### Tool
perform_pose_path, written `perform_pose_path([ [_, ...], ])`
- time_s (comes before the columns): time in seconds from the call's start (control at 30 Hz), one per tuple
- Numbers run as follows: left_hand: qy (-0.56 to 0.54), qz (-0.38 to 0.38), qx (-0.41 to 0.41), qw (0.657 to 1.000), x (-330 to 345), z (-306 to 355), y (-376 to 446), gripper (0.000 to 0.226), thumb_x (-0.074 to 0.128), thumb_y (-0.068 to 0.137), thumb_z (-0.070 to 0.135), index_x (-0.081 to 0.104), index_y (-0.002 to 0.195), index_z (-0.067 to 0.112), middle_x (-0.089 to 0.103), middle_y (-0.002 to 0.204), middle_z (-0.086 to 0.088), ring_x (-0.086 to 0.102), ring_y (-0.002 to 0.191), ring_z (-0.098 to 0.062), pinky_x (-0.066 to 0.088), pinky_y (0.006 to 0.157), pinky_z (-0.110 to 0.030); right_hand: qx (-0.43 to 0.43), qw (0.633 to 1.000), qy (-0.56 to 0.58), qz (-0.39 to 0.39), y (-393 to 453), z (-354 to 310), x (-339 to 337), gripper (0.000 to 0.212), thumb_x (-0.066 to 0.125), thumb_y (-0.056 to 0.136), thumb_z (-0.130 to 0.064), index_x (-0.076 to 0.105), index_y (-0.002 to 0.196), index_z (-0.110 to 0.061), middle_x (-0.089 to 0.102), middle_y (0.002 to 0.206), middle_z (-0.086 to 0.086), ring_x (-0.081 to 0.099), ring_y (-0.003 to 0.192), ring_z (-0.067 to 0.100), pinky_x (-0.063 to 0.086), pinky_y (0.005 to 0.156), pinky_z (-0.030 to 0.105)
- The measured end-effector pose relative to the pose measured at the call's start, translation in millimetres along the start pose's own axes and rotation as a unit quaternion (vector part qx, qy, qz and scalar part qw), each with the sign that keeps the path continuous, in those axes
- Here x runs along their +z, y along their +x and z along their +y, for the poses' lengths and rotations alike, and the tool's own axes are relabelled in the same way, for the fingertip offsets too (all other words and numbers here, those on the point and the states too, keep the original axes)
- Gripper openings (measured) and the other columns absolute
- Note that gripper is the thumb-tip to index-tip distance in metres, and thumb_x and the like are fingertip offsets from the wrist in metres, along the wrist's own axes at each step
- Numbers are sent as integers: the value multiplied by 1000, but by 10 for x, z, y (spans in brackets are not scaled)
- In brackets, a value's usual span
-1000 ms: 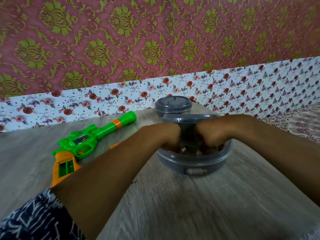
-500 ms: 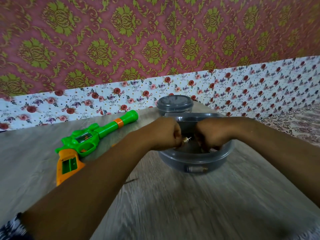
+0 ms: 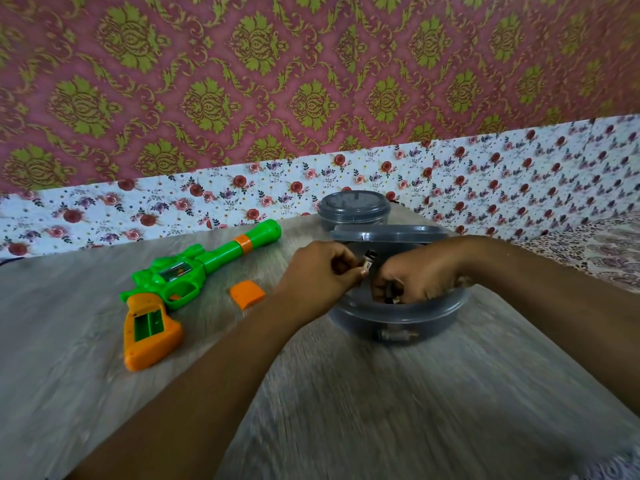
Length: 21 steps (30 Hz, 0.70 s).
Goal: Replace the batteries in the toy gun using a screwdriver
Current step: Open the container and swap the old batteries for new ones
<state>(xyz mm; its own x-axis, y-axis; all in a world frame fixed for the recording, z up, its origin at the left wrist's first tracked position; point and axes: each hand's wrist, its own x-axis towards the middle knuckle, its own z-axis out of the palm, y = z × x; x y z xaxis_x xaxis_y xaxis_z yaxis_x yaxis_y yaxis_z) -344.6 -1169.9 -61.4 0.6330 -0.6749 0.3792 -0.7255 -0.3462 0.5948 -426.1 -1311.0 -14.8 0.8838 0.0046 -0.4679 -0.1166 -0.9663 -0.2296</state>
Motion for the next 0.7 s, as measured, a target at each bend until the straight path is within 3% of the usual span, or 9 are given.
perform_pose_path([
  [0.17, -26, 11, -8, 1000, 12, 10, -19, 13, 70, 82, 24, 71, 85, 12, 72, 84, -3, 67, 81, -15, 53, 77, -31, 7, 999, 32, 16, 30, -6, 32, 26, 69, 77, -16, 62, 102, -13, 63, 93, 0, 57, 85, 15, 49, 77, 31],
  [0.27, -30, 22, -14, 999, 26, 14, -21, 13, 70, 82, 25, 70, 84, 13, 72, 83, -2, 66, 81, -15, 52, 75, -29, -9, 997, 62, 53, 7, 8, 54, 19, 68, 76, -16, 61, 93, -20, 62, 91, -3, 57, 86, 14, 48, 78, 29],
  [0.47, -51, 36, -17, 998, 45, 8, -33, 12, 71, 82, 25, 71, 83, 13, 72, 81, -2, 67, 80, -15, 53, 75, -31, 15, 999, 23, 43, 29, 6, 64, 23, 72, 74, -26, 62, 94, -23, 64, 94, -2, 61, 90, 17, 52, 82, 35],
  [0.7, -81, 71, -11, 994, -169, 98, -58, 16, 69, 83, 24, 72, 88, 9, 73, 83, -4, 68, 79, -14, 53, 76, -25, 34, 997, -2, 74, 41, -30, 71, 13, 65, 76, -17, 67, 89, -18, 66, 83, 1, 61, 80, 17, 53, 75, 34],
])
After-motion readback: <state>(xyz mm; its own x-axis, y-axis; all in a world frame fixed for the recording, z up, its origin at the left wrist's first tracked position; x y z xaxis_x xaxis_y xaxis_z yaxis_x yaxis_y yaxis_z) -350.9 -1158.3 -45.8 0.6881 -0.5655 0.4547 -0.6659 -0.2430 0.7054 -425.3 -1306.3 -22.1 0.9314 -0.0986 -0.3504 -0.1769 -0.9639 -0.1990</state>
